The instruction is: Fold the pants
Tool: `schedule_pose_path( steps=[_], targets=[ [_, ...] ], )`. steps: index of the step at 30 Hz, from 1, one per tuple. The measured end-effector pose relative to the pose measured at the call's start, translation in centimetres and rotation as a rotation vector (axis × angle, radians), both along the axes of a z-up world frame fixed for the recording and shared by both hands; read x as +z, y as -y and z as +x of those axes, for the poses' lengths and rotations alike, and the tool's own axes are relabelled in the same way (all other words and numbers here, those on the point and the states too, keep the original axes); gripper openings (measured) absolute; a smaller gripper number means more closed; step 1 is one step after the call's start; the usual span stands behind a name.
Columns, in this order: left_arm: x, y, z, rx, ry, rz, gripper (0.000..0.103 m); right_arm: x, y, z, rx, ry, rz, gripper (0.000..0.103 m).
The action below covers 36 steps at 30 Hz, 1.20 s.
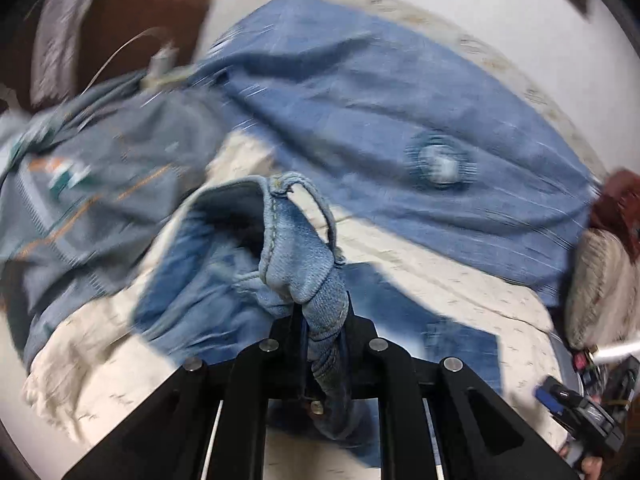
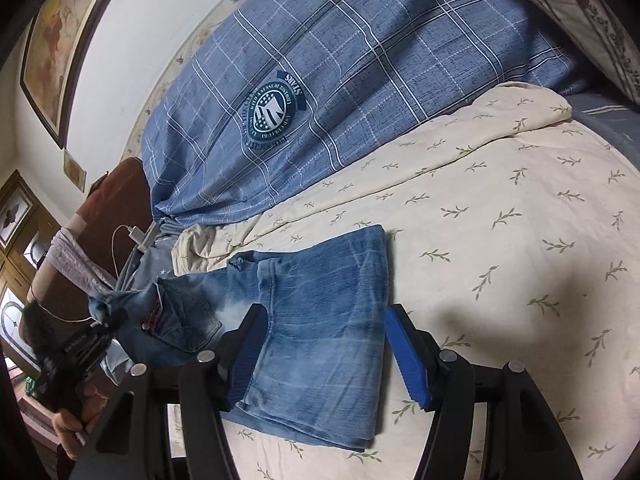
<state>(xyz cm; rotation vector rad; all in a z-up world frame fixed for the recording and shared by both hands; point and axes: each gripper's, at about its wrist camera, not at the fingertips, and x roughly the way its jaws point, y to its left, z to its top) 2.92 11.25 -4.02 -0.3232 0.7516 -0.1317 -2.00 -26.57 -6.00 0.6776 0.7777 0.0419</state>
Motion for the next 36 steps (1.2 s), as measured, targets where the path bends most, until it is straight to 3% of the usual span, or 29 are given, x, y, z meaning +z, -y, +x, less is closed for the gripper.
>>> schedule_pose_path(
  steps=[5, 6, 8, 12, 14, 17, 22, 26, 29, 31, 36],
  targets=[
    [-5.4, -7.1, 0.8, 0.087, -0.196, -0.159, 0.019, -0.3, -0.6, 0.4, 0.017, -0.013, -0.013, 0.065],
    [-6.2, -7.7, 0.6, 0.092, -0.216, -0.189, 0.025, -0.4, -0.7, 0.5, 0.022, -0.015, -0.017, 0.065],
    [-7.7, -8.9, 0.0, 0.113, -0.246, -0.239, 0.033, -0.7, -1.4, 0.8, 0.037, -0.024, -0.032, 0.065],
    [-8.5, -9.8, -1.3, 0.151, -0.275, -0.282, 0.065, -1.3, -2.4, 1.4, 0.066, -0.041, -0.043, 0.065],
    [-8.7, -10.3, -1.9, 0.163, -0.27, -0.318, 0.067, -1.5, -2.9, 1.6, 0.075, -0.046, -0.05, 0.065],
    [-9.0, -10.3, -1.5, 0.183, -0.273, -0.341, 0.08, -1.5, -3.2, 1.8, 0.084, -0.044, -0.052, 0.065],
    [-10.6, -10.3, 0.2, 0.205, -0.269, -0.405, 0.08, -1.4, -3.6, 1.8, 0.092, -0.043, -0.075, 0.065],
    [-11.6, -9.7, 1.9, 0.209, -0.235, -0.414, 0.079, -1.5, -3.3, 1.7, 0.084, -0.05, -0.082, 0.065],
    [-11.9, -9.5, 2.0, 0.221, -0.206, -0.419, 0.059, -1.6, -3.2, 1.8, 0.08, -0.053, -0.089, 0.065],
    [-12.4, -10.2, 2.0, 0.231, -0.201, -0.464, 0.046, -1.7, -3.4, 2.1, 0.087, -0.058, -0.1, 0.065],
    [-11.3, -9.9, 1.8, 0.221, -0.159, -0.449, 0.031, -2.2, -4.5, 3.0, 0.109, -0.07, -0.131, 0.065]
  ],
)
